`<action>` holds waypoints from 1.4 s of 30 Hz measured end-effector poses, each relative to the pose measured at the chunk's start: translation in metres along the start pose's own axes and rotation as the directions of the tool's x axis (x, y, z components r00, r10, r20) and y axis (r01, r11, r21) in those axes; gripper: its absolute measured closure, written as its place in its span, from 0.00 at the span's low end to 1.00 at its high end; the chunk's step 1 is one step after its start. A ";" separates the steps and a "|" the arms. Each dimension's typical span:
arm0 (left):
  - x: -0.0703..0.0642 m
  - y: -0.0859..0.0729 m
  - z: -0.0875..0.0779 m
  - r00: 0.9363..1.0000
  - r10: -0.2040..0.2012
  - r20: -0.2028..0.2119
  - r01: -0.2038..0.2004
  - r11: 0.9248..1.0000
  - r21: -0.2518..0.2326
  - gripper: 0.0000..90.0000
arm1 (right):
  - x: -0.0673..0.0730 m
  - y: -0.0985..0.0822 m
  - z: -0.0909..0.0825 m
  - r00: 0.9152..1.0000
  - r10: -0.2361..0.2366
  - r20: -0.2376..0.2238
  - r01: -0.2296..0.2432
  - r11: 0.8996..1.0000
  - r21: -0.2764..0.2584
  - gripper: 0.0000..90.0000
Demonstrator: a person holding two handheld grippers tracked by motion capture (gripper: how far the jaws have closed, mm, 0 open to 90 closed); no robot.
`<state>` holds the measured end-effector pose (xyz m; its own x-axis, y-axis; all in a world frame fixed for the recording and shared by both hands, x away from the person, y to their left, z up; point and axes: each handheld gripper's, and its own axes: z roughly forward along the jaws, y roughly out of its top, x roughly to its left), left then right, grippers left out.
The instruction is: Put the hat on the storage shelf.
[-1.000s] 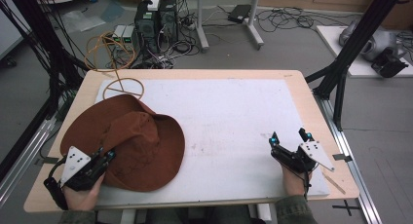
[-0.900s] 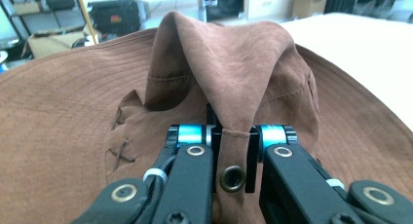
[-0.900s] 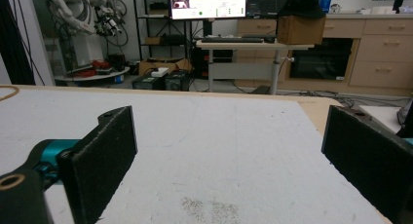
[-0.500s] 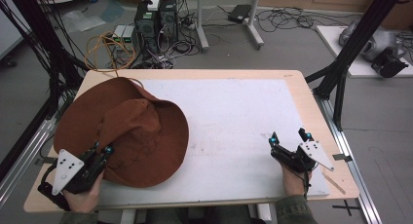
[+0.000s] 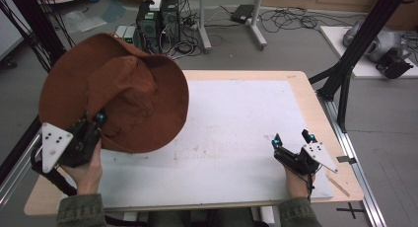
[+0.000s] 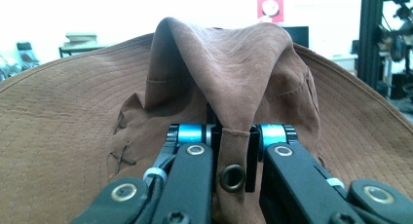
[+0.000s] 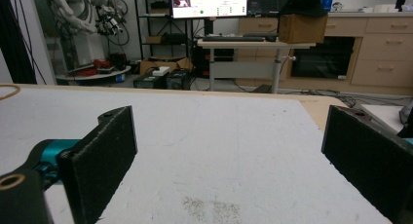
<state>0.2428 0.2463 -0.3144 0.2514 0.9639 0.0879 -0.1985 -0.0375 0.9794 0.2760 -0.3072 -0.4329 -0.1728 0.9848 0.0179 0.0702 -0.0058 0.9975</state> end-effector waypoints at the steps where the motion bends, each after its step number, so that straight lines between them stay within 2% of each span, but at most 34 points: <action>1: 0.001 0.003 0.005 1.000 0.001 -0.008 -0.001 1.000 -0.008 0.97 | 0.000 0.000 0.000 1.000 -0.001 0.001 0.001 1.000 -0.001 0.06; 5: 0.008 0.010 0.023 0.999 0.000 -0.049 -0.002 0.999 -0.037 0.97 | 0.001 0.000 0.001 1.000 0.000 -0.002 0.000 1.000 -0.002 0.06; 10: 0.022 0.013 0.050 0.996 -0.013 -0.090 0.010 0.999 -0.035 0.97 | 0.002 0.000 0.001 1.000 -0.008 -0.011 0.008 1.000 -0.002 0.06; 17: 0.049 0.020 0.102 0.990 -0.039 -0.136 0.035 0.999 -0.032 0.97 | 0.005 -0.001 0.003 0.999 -0.024 -0.021 0.024 1.000 0.004 0.06; 21: 0.065 0.020 0.129 0.984 -0.059 -0.170 0.056 0.998 -0.018 0.97 | 0.007 -0.001 0.004 0.999 -0.029 -0.027 0.029 1.000 0.012 0.06; 24: 0.081 0.018 0.149 0.972 -0.086 -0.219 0.089 0.996 0.006 0.97 | 0.009 -0.002 0.005 0.999 -0.034 -0.041 0.034 0.999 0.015 0.06; 27: 0.089 0.014 0.158 0.965 -0.112 -0.239 0.120 0.993 0.017 0.97 | 0.010 -0.002 0.005 0.998 -0.036 -0.043 0.037 0.999 0.015 0.06; 28: 0.090 0.012 0.160 0.964 -0.116 -0.238 0.124 0.992 0.017 0.97 | 0.010 -0.002 0.005 0.998 -0.035 -0.044 0.035 0.999 0.017 0.06; 34: 0.086 0.006 0.167 0.974 -0.103 -0.201 0.111 0.993 0.029 0.97 | 0.010 -0.003 0.005 0.998 -0.033 -0.046 0.034 0.999 0.023 0.06; 42: 0.086 0.003 0.170 0.976 -0.083 -0.203 0.099 0.993 0.069 0.97 | 0.012 -0.003 0.005 0.998 -0.041 -0.052 0.043 0.999 0.023 0.06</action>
<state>0.4244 0.2840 -0.2731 0.0697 0.9970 -0.0325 -0.1070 0.0399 0.9935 0.2786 -0.2948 -0.4363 -0.2269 0.9737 -0.0198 0.0851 0.0400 0.9956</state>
